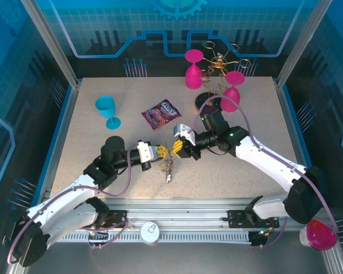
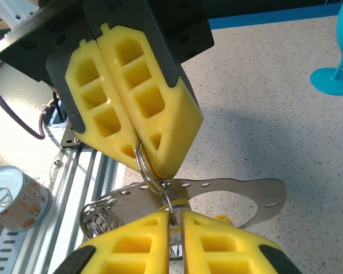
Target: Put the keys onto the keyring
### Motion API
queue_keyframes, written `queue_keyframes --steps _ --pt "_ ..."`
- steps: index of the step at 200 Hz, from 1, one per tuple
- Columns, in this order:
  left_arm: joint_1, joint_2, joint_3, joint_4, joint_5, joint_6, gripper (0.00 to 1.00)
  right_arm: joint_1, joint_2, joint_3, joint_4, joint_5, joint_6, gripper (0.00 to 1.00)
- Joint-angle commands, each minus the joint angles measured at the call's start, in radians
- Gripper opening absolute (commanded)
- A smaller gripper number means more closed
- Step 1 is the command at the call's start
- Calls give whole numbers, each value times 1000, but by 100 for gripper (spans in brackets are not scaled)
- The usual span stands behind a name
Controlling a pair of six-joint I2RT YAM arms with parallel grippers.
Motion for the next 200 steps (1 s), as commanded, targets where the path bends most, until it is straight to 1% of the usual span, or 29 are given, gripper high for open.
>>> queue_keyframes --steps 1,13,47,110,130,146,166,181,188,200 --pt "0 -16 -1 71 39 -21 0 -13 10 -9 15 -52 15 15" --pt "0 -16 -3 76 42 -24 0 -13 9 -13 22 -55 19 13" --pt "0 -13 -3 89 66 -35 0 -13 10 -18 72 -83 47 0" --pt "0 14 11 164 156 -105 0 0 79 37 68 -123 49 0" --pt "-1 17 11 168 161 -109 0 2 91 57 43 -116 44 0" --pt "0 10 5 165 141 -100 0 -3 75 48 46 -91 50 0" --pt "1 -7 -14 167 102 -90 0 -23 21 2 76 -55 77 20" --pt "6 -15 -27 181 98 -98 0 -35 -26 -40 96 -22 82 33" --pt "6 -14 -31 189 99 -106 0 -36 -49 -59 108 -2 85 37" --pt "8 -12 -35 206 105 -117 0 -37 -83 -92 130 17 85 40"
